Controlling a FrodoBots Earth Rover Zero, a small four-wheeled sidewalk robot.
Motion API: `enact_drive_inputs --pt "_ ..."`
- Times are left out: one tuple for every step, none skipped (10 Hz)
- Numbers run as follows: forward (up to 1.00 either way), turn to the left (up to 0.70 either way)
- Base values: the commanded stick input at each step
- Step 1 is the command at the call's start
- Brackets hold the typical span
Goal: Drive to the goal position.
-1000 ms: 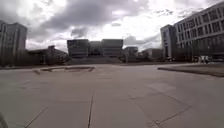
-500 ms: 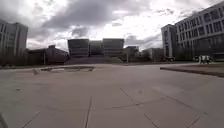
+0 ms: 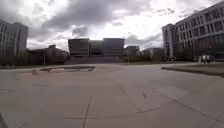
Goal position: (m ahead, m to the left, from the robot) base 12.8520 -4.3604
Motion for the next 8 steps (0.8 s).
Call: enact_drive_inputs --pt "0.50 0.01" --pt "0.50 0.01" --pt "0.50 0.01" --pt "0.50 0.01" --pt "0.50 0.01" --pt "0.50 0.01" --pt "0.50 0.01" --pt "0.50 0.01"
